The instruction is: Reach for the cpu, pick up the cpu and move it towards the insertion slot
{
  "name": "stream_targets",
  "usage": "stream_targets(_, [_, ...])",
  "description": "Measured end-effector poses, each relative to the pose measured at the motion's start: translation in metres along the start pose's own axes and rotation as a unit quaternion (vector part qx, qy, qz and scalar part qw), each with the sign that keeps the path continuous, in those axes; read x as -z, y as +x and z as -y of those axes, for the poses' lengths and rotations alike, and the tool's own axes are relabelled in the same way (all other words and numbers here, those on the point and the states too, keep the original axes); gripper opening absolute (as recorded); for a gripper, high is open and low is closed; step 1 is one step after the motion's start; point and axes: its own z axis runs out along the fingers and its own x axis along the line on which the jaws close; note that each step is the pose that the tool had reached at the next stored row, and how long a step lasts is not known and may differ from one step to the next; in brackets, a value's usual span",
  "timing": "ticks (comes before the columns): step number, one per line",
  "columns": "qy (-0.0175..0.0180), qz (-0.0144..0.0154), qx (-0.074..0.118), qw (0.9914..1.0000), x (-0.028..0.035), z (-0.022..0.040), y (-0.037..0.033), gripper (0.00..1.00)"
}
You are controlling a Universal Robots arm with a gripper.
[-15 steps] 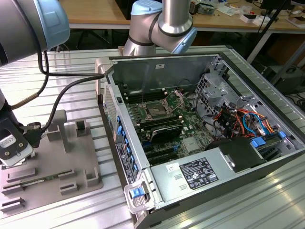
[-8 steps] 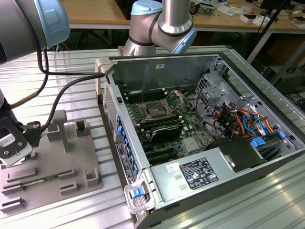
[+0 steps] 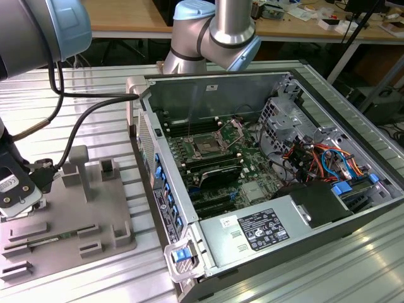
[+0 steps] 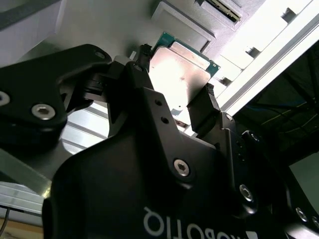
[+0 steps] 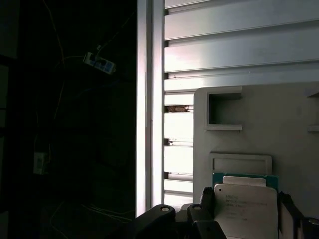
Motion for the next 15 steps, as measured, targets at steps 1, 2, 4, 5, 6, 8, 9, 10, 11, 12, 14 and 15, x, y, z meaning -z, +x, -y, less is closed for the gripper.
stream_targets(1, [0.0000,0.0000,0.000,1.00000,0.0004,0.0000,0.0000,0.55])
stream_targets(2, [0.0000,0.0000,0.000,1.00000,0.0010,0.0000,0.0000,0.55])
stream_targets(4, [-0.0001,0.0000,0.000,1.00000,0.0023,-0.0001,0.0000,0.55])
stream_targets(5, [0.0000,0.0000,0.000,1.00000,0.0031,-0.0001,0.0000,0.55])
stream_targets(6, [0.0000,0.0000,0.000,1.00000,0.0036,-0.0001,0.0001,0.55])
stream_targets(8, [0.0000,0.0000,0.000,1.00000,0.0049,-0.0002,0.0001,0.55])
stream_targets(9, [0.0000,0.0000,0.000,1.00000,0.0054,-0.0002,0.0001,0.55])
stream_targets(10, [0.0000,0.0001,0.000,1.00000,0.0057,-0.0002,0.0001,0.55])
stream_targets(11, [0.0000,0.0000,0.000,1.00000,0.0064,-0.0002,0.0001,0.55])
stream_targets(12, [0.0000,0.0000,0.000,1.00000,0.0068,-0.0003,0.0001,0.55])
stream_targets(14, [0.0000,0.0000,0.000,1.00000,0.0078,-0.0003,0.0001,0.55])
stream_targets(15, [0.0000,0.0000,0.000,1.00000,0.0086,-0.0003,0.0001,0.55])
